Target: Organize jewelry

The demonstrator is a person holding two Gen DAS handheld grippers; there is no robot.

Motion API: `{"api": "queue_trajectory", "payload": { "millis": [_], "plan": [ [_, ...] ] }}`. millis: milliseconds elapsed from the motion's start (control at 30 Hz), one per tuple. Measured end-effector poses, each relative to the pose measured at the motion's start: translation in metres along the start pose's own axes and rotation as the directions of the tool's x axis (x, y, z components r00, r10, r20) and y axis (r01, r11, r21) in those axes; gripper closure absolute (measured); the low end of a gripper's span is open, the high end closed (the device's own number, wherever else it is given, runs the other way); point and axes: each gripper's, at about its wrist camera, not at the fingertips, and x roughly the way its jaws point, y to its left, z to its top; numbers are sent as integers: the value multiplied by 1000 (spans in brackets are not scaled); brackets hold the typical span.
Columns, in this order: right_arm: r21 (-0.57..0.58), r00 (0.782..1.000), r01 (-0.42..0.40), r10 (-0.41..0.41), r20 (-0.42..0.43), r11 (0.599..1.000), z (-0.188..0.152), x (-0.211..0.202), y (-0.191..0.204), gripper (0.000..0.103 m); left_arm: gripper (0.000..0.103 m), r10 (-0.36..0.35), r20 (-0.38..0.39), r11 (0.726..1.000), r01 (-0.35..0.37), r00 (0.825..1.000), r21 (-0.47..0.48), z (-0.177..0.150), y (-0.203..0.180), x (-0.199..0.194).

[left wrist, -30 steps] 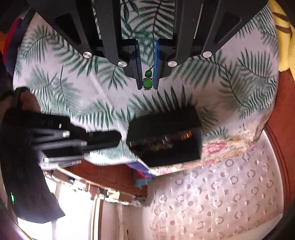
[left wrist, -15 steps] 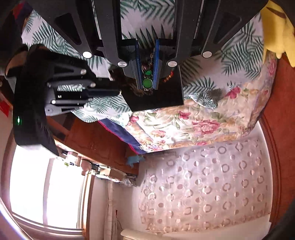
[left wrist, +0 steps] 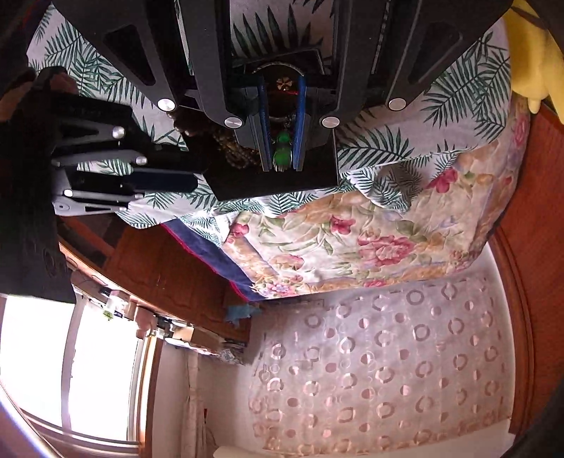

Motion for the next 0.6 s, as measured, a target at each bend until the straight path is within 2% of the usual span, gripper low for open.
{"api": "queue_trajectory", "payload": {
  "millis": [67, 133, 167, 233, 333, 400, 600],
  "plan": [
    [3, 1000, 9, -9, 2, 1000, 0, 0, 0, 78, 89, 6, -1, 1000, -6, 1000, -7, -1, 1, 0],
    [5, 1000, 19, -19, 14, 1000, -2, -3, 1, 78, 73, 14, 10, 1000, -14, 1000, -15, -4, 1, -4],
    [10, 999, 30, -30, 24, 999, -5, -7, 1, 78, 70, 22, 18, 1000, -22, 1000, -11, -7, 0, -8],
    [23, 998, 55, -56, 40, 998, -10, -15, 2, 78, 55, 45, 34, 999, -45, 998, 1, -13, -4, -17],
    [42, 992, 98, -101, 74, 994, -22, -33, 5, 78, 38, 70, 62, 997, -71, 996, 14, -21, -11, -32],
    [54, 986, 128, -133, 103, 990, -29, -48, 9, 71, 26, 81, 83, 996, -83, 993, 15, -29, -16, -43],
    [84, 966, 176, -188, 177, 981, -57, -91, 22, 57, 8, 125, 136, 992, -125, 983, -11, -52, -31, -80]
  ]
}}
